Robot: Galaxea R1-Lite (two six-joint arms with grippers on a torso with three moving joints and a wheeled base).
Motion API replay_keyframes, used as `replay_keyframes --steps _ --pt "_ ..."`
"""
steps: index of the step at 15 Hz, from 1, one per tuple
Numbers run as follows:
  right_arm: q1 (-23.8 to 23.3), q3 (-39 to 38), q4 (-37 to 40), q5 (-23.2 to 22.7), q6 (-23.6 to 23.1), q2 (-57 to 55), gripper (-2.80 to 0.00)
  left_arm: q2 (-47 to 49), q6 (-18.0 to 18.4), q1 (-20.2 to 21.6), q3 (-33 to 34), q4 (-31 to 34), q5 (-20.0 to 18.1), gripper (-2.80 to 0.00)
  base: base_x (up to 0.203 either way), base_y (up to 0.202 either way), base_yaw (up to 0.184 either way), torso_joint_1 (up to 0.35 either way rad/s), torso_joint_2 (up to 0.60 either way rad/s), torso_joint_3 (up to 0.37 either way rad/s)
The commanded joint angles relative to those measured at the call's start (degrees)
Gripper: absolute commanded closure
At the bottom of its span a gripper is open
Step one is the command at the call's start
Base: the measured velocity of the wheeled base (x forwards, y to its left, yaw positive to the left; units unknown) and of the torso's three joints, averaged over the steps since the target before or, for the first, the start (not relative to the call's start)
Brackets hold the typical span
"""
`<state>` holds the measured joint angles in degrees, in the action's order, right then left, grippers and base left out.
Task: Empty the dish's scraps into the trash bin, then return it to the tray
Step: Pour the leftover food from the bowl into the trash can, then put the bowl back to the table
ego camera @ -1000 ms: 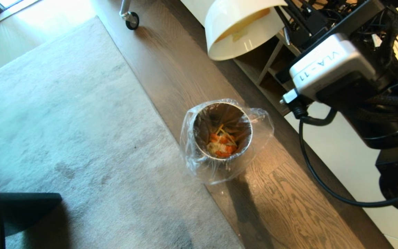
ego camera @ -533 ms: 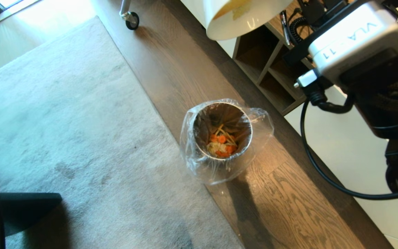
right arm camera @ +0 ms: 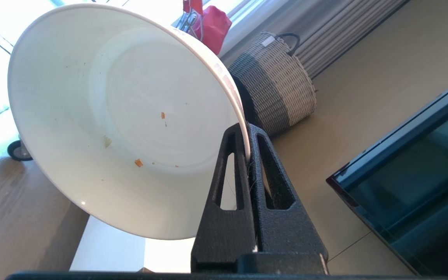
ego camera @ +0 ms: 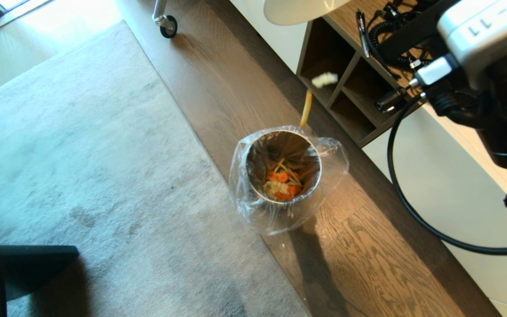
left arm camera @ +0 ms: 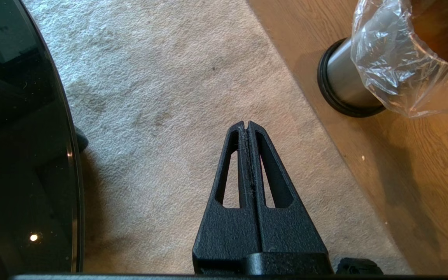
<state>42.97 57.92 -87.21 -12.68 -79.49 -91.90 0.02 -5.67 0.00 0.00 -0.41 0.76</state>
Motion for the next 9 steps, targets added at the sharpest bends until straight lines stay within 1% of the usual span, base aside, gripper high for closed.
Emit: replay_keyframes --steps 1,7,9 --pt "0.1 -0.9 -2.6 0.0 -0.2 0.7 0.0 0.0 0.0 0.0 0.0 0.0 0.0 0.0 0.0 0.0 0.0 0.0 0.0 0.0" --pt "0.1 -0.9 -2.6 -0.1 -0.1 0.8 0.0 0.0 0.0 0.0 0.0 0.0 0.0 0.0 0.0 0.0 0.0 0.0 0.0 0.0" --pt "0.1 -1.2 -2.5 -0.1 1.0 0.6 0.0 0.0 0.0 0.0 0.0 0.0 0.0 0.0 0.0 0.0 0.0 0.0 0.0 0.0"
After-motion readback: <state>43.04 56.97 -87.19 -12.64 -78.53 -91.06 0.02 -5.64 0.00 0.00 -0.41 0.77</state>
